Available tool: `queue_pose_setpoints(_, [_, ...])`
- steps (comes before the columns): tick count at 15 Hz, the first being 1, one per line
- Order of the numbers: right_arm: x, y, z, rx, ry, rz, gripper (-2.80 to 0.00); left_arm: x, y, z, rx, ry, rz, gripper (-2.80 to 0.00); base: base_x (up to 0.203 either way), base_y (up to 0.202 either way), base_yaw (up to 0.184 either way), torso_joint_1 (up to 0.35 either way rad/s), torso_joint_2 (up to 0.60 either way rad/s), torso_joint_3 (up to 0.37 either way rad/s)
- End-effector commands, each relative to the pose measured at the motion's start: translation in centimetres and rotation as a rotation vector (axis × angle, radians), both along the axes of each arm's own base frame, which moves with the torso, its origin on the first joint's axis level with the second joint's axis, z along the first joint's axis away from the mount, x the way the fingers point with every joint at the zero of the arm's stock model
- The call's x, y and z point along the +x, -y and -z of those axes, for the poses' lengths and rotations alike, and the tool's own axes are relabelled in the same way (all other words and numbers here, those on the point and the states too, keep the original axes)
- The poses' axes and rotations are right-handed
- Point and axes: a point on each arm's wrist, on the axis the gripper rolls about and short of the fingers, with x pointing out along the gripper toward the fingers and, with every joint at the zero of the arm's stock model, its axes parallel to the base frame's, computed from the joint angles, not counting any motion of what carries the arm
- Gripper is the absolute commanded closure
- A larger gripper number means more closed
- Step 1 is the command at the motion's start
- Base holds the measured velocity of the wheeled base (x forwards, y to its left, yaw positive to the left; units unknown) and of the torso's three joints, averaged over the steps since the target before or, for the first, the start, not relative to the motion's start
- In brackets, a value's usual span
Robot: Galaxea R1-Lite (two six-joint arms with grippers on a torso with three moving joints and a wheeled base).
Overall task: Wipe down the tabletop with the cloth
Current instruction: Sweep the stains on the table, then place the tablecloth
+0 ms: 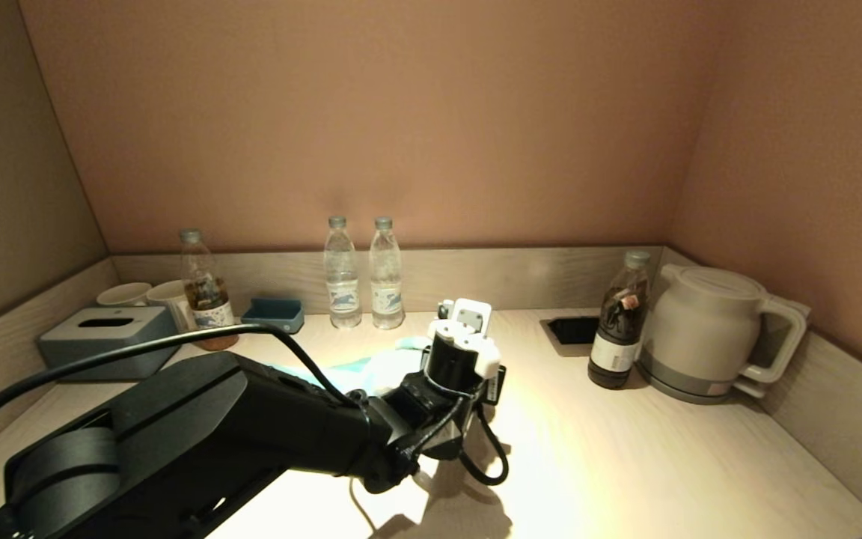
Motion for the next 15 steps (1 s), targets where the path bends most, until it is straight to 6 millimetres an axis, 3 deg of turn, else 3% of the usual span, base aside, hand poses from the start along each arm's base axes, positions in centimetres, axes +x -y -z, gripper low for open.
queue_pose_setpoints(1, [0.0,0.0,0.0,0.000,0.000,0.001,0.00,-2.8,-0.3,-6.3,-0.089,0.071,0.036,0.00,0.000,0.000,0.000,0.000,0.00,0.000])
queue_pose_setpoints(4, [0.0,0.0,0.0,0.000,0.000,0.001,0.00,-5.9,-1.0,-10.1,-0.130,0.102,0.076,0.00,0.000,0.000,0.000,0.000,0.00,0.000])
queue_pose_setpoints(7, [0.0,0.0,0.0,0.000,0.000,-0.001,0.00,-7.7,-1.7,-11.5,-0.133,0.109,0.083,0.00,0.000,0.000,0.000,0.000,0.00,0.000])
queue_pose_setpoints(11, [0.0,0.0,0.0,0.000,0.000,-0.001,0.00,-8.5,-2.4,-10.7,-0.096,0.086,0.024,0.00,0.000,0.000,0.000,0.000,0.00,0.000])
queue_pose_setpoints(15, [0.0,0.0,0.0,0.000,0.000,-0.001,0.00,-8.1,-2.4,-8.4,-0.048,0.031,-0.018,0.00,0.000,0.000,0.000,0.000,0.00,0.000])
